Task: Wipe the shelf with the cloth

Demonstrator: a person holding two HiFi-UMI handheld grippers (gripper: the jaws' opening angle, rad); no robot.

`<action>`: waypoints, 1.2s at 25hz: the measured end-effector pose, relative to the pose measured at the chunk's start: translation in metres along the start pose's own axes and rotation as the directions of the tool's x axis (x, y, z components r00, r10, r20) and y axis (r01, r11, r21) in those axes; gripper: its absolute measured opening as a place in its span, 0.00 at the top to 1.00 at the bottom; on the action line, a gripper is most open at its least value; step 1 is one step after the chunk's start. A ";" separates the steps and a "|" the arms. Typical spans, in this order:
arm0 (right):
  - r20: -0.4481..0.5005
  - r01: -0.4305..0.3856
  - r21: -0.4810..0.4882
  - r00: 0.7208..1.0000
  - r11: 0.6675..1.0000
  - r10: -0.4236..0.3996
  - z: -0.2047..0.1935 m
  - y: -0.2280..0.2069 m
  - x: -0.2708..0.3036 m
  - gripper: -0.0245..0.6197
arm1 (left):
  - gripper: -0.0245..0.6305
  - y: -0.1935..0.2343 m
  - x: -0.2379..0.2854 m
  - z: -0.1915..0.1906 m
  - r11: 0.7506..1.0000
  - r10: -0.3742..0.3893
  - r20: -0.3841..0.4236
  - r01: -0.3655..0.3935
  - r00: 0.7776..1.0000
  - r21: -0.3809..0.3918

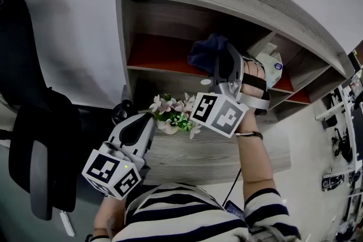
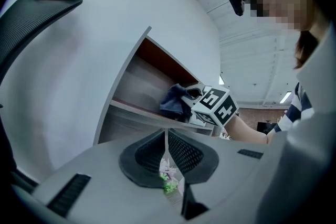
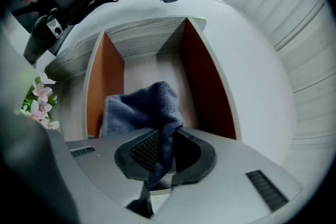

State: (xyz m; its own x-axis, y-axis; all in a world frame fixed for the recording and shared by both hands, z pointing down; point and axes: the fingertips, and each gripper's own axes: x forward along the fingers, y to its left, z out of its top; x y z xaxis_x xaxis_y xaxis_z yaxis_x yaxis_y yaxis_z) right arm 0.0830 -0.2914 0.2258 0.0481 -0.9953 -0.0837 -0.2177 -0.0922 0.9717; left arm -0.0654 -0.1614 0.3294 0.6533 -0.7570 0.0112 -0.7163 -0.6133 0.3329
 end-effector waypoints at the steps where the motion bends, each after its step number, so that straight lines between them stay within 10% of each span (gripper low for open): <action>1: 0.012 0.037 0.002 0.999 0.999 -0.037 0.001 -0.009 -0.002 0.87 | 0.92 0.000 0.001 0.000 1.000 -0.003 0.001 0.003 1.000 0.000; 16: 0.137 0.473 -0.098 0.878 0.875 -0.459 -0.013 -0.083 -0.014 0.87 | 0.92 0.000 0.001 0.001 1.000 -0.015 0.004 0.015 1.000 -0.003; 30: -0.005 0.317 -0.157 0.947 0.935 -0.322 -0.038 -0.046 0.008 0.87 | 0.92 -0.001 -0.002 0.001 1.000 -0.003 0.003 0.003 1.000 -0.002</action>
State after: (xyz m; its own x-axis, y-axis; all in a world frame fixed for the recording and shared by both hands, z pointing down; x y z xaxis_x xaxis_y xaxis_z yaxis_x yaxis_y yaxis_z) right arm 0.1306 -0.2937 0.1889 0.1204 -0.9125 -0.3910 -0.0353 -0.3976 0.9169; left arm -0.0663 -0.1599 0.3286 0.6550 -0.7556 0.0076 -0.7136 -0.6152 0.3350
